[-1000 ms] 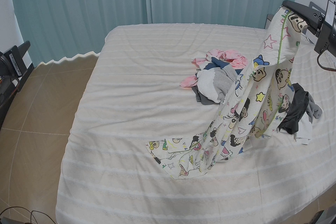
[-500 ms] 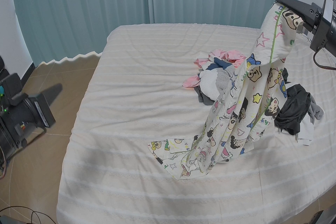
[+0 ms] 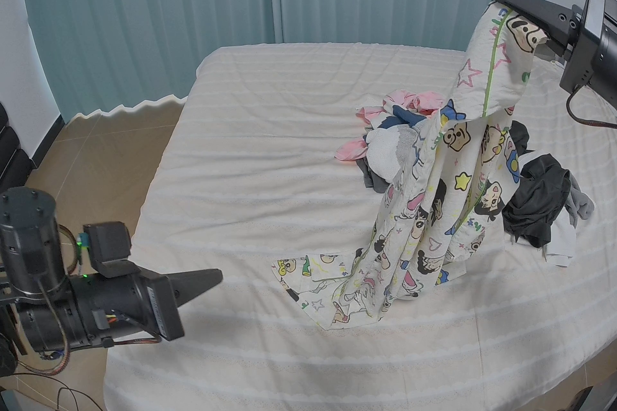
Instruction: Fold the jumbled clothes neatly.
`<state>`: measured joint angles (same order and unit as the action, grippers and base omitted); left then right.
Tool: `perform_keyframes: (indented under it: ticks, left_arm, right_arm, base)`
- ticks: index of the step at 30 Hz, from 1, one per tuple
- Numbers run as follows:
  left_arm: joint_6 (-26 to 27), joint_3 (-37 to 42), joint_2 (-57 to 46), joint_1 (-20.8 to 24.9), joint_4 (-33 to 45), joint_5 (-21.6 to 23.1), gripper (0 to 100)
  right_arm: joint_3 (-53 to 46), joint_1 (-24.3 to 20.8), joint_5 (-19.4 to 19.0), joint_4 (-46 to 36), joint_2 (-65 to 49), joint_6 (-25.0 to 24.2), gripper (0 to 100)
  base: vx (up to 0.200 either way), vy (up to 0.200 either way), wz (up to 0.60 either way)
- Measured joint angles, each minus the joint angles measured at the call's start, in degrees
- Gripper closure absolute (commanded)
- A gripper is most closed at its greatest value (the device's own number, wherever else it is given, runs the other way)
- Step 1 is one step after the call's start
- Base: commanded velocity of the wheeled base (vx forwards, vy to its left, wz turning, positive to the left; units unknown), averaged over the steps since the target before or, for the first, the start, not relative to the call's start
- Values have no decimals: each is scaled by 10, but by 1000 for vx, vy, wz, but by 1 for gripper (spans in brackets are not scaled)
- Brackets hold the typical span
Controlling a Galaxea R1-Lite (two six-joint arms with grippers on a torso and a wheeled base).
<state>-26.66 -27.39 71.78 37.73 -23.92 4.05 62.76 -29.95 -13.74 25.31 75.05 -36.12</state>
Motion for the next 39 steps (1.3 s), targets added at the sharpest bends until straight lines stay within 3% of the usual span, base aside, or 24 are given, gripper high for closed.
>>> perform_keyframes:
  ticks: [1, 7, 15, 27, 35, 39]
  left_arm:
    - [-3, 1, 11, 1, -3, 6, 0]
    - [-10, 4, 89, 7, -64, 23, 0]
    - [-3, 9, 227, 34, -233, 26, 0]
    - [131, 14, 443, 45, -448, 27, 0]
    - [156, -39, 573, 45, -581, 6, 0]
    - [159, -61, 615, 46, -599, 1, 0]
  right_arm:
    - [-1, 0, 0, 0, 1, 0, 100]
    - [-3, 0, 0, 0, 3, 0, 100]
    - [-1, -1, -1, 0, 10, 0, 100]
    - [1, -16, 1, 0, 18, 0, 100]
    - [2, -23, 3, 0, 19, 0, 100]
    - [2, -24, 3, -1, 19, 0, 100]
  base:
    - [0, 0, 0]
    - [0, 0, 0]
    - [0, 0, 0]
    - [0, 0, 0]
    - [0, 0, 0]
    - [0, 0, 0]
